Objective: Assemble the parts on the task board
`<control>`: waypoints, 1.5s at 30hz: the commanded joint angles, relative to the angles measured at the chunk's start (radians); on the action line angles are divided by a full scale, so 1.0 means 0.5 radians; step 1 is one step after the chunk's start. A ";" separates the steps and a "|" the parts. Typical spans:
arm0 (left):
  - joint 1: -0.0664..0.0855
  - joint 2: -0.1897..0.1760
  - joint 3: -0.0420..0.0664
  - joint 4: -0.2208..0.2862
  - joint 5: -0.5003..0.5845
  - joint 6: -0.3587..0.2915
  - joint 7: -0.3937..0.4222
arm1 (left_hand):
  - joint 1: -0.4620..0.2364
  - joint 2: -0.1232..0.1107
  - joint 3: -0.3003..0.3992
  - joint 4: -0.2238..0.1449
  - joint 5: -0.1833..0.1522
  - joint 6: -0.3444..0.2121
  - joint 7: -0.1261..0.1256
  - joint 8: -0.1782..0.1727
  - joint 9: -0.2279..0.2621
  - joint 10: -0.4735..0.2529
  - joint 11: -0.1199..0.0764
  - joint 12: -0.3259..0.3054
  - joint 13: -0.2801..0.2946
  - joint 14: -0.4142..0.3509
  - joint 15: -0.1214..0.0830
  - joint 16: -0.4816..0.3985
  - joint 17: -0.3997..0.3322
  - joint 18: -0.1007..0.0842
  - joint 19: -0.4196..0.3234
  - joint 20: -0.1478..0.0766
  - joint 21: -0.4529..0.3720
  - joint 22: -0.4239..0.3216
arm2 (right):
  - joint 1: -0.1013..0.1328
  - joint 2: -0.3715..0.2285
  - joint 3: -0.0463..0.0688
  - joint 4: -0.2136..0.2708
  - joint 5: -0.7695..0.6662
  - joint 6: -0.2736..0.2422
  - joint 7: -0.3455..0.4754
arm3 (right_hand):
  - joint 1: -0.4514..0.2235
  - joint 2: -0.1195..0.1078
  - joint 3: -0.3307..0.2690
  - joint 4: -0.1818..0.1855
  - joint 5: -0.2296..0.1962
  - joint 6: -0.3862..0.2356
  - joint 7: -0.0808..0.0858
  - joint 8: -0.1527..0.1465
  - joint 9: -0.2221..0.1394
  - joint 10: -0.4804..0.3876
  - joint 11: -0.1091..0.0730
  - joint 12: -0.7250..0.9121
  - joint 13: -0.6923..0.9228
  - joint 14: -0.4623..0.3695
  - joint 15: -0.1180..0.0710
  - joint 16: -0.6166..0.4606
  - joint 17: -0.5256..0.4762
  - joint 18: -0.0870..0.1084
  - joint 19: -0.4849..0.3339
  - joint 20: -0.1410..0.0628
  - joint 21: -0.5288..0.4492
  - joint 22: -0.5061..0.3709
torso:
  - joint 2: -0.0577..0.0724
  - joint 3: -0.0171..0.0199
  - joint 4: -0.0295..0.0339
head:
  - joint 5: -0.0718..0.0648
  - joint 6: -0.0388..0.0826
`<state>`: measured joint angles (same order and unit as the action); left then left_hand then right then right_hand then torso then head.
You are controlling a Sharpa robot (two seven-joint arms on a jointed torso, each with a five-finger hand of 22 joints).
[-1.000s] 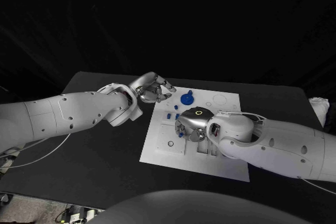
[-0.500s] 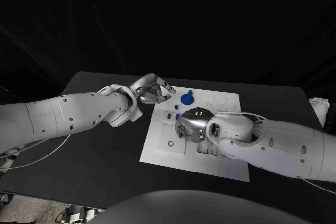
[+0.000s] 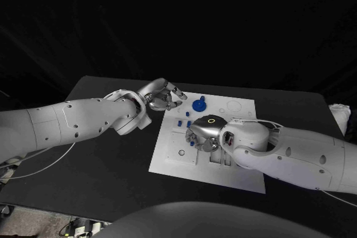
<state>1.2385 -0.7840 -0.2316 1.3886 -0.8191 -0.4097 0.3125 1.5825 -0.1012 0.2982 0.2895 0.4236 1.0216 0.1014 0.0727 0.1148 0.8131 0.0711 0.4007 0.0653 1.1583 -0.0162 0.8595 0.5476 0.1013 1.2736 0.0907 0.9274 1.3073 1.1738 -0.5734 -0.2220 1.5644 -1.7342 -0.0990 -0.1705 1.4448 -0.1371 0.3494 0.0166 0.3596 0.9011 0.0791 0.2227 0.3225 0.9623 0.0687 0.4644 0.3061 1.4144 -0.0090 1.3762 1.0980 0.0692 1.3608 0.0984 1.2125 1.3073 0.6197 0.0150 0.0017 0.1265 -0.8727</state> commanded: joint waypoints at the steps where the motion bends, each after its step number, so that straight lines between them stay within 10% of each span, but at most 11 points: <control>1: 0.000 0.001 0.001 0.004 -0.001 0.026 0.000 | 0.018 -0.003 0.015 -0.003 0.011 -0.010 0.006 -0.007 -0.002 -0.005 0.007 -0.010 0.000 -0.004 0.004 -0.013 -0.003 0.038 -0.014 0.004 -0.013 0.188 | -0.002 -0.003 0.000 0.000 -0.022 0.002 -0.003 | -0.024 0.001 -0.001 -0.001 -0.023 -0.044 -0.005 -0.031 -0.006 -0.031 0.004 -0.011 -0.002 -0.022 0.000 -0.009 -0.009 0.038 -0.022 0.001 -0.017 0.289 | 0.000 0.0000 0.001 | 0.001 0.000; 19: 0.000 -0.008 0.001 0.001 -0.001 0.027 0.006 | 0.020 -0.003 0.016 -0.002 0.014 -0.011 0.008 -0.006 -0.002 -0.007 0.009 -0.010 0.000 -0.006 0.006 -0.015 -0.005 0.038 -0.015 0.005 -0.014 0.189 | 0.070 -0.339 0.001 0.107 0.248 -0.713 0.213 | -0.115 -0.012 -0.057 0.104 -0.193 -0.206 -0.171 -0.183 -0.110 -0.234 0.067 -0.072 -0.042 0.006 0.057 0.022 0.026 0.025 0.022 0.046 0.010 0.304 | -0.003 -0.0005 -0.001 | 0.000 0.000; 23: -0.001 -0.004 0.001 -0.004 0.003 0.035 0.014 | 0.024 -0.002 0.019 -0.004 0.017 -0.012 0.008 -0.006 -0.002 -0.007 0.010 -0.010 0.001 -0.008 0.006 -0.016 -0.005 0.038 -0.017 0.006 -0.018 0.189 | 0.109 -0.471 0.001 0.151 0.430 -0.873 0.325 | -0.100 -0.003 -0.037 0.136 -0.182 -0.082 -0.138 -0.159 -0.138 -0.149 0.085 -0.172 -0.154 0.059 0.087 0.064 0.095 0.005 0.098 0.074 0.114 0.337 | -0.004 -0.0014 -0.003 | -0.010 0.000; 29: -0.004 0.005 0.001 -0.008 0.005 0.018 0.045 | 0.037 0.003 0.027 -0.006 0.029 -0.002 0.012 0.001 0.000 0.002 0.010 -0.004 0.003 -0.008 0.007 -0.016 -0.007 0.036 -0.011 0.007 -0.007 0.195 | 0.134 -0.620 -0.001 0.098 0.562 -0.968 0.537 | -0.215 -0.003 -0.099 0.278 -0.308 0.236 -0.020 -0.057 -0.135 0.139 0.026 -0.302 -0.299 0.135 0.028 0.087 0.165 -0.042 0.238 0.028 0.327 0.400 | -0.003 -0.0026 -0.001 | -0.042 0.000; 34: -0.005 0.007 0.001 -0.007 0.005 0.007 0.061 | 0.042 0.002 0.029 -0.006 0.041 0.002 0.013 0.004 0.001 0.005 0.010 -0.001 0.003 -0.006 0.006 -0.016 -0.008 0.036 -0.010 0.007 -0.007 0.197 | 0.130 -0.697 -0.003 0.031 0.605 -0.899 0.626 | -0.281 -0.023 -0.223 0.369 -0.419 0.148 0.029 -0.157 -0.195 0.145 0.035 -0.433 -0.380 0.164 0.030 0.091 0.202 -0.050 0.261 0.021 0.351 0.407 | 0.002 0.0017 0.000 | -0.043 0.000; 45: -0.006 0.006 0.001 -0.005 0.010 -0.001 0.071 | 0.051 -0.002 0.033 -0.007 0.058 0.007 0.012 0.007 0.003 -0.001 0.008 -0.003 0.002 -0.009 0.006 -0.017 -0.010 0.039 -0.016 0.007 -0.019 0.196 | 0.094 -0.770 -0.004 -0.045 0.784 -0.841 0.780 | -0.125 0.001 -0.272 0.368 -0.386 0.050 0.024 -0.235 -0.258 0.218 0.026 -0.423 -0.389 0.145 0.027 0.090 0.203 -0.036 0.217 0.024 0.283 0.392 | 0.000 0.0010 0.003 | -0.035 0.000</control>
<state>1.2355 -0.7827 -0.2316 1.3834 -0.8183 -0.4088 0.3305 1.5958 -0.1039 0.3069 0.2864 0.4474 1.0216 0.1014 0.0727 0.1151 0.8132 0.0710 0.4007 0.0661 1.1583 -0.0162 0.8554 0.5442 0.1013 1.2701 0.0943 0.9238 1.3073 1.2239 -0.9581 -0.2240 1.5439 -1.3825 -0.5414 0.1745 1.3733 -0.1386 0.2114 0.2068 0.1629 0.9287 0.0890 0.1079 0.1945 1.0633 0.0823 0.2500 0.1127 1.4648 0.0085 1.4257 1.2010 0.0600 1.4648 0.1122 1.3591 1.3077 0.6201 0.0152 0.0022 0.1094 -0.8727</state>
